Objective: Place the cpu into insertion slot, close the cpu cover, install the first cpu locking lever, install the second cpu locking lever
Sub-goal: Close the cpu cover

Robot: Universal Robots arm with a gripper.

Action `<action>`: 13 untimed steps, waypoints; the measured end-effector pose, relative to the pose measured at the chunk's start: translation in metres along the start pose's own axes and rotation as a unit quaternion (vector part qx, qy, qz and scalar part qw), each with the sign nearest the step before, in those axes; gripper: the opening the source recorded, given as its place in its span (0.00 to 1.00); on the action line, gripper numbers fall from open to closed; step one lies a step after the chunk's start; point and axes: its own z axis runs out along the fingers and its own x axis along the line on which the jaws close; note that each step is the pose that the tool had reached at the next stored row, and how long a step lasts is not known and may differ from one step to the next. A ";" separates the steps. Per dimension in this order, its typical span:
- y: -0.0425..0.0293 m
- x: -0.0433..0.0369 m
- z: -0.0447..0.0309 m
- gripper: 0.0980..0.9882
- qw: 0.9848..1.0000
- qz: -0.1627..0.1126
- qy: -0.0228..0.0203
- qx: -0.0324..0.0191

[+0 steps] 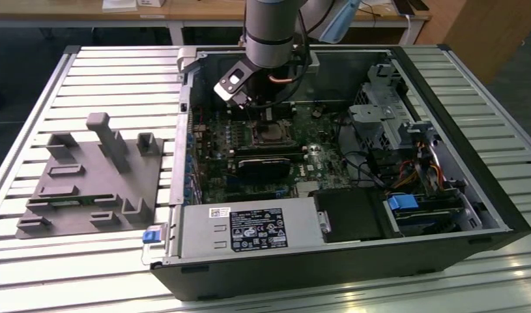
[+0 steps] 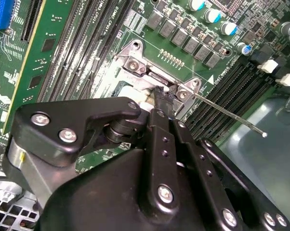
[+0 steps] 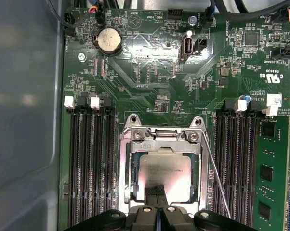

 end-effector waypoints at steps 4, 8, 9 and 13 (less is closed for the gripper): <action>0.0022 0.0001 0.0002 0.01 1.000 0.000 0.000 0.000; 0.0031 0.0004 -0.0033 0.01 1.000 0.000 0.001 -0.001; 0.0029 0.0002 -0.0058 0.01 1.000 0.000 0.001 0.000; 0.0034 0.0002 -0.0080 0.01 1.000 0.000 0.001 0.000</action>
